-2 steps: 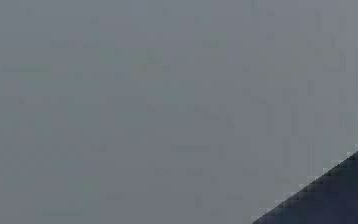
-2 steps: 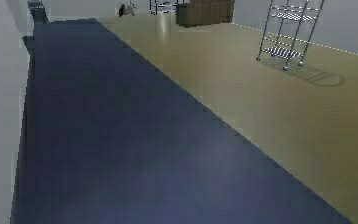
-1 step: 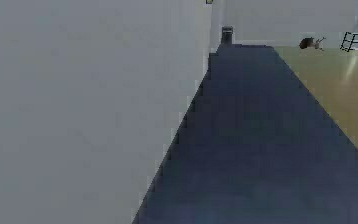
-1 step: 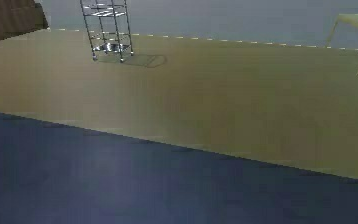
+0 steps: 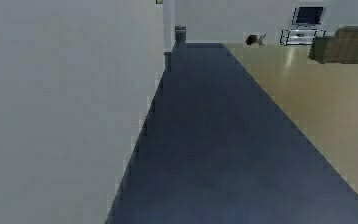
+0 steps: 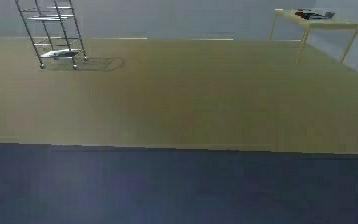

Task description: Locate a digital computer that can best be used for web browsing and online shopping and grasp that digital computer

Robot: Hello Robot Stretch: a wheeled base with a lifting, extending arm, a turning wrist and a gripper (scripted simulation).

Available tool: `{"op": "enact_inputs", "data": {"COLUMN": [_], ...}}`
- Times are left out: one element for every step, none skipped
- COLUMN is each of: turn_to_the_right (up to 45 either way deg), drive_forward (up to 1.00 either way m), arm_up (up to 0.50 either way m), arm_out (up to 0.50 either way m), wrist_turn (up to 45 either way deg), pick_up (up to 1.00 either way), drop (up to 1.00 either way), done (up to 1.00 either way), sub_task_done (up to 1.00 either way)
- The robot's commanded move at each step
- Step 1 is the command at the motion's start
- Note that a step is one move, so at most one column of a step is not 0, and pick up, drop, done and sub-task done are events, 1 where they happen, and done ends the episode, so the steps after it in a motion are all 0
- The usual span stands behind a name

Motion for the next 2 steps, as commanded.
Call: {"op": "enact_inputs", "data": {"turn_to_the_right": [0.0, 0.0], "drive_forward": [1.00, 1.00], "arm_up": [0.00, 0.00], "arm_out": [0.00, 0.00], "wrist_turn": [0.0, 0.0], "pick_up": [0.00, 0.00], "drop": [0.00, 0.00], "done": [0.00, 0.00], "sub_task_done": [0.00, 0.00]}}
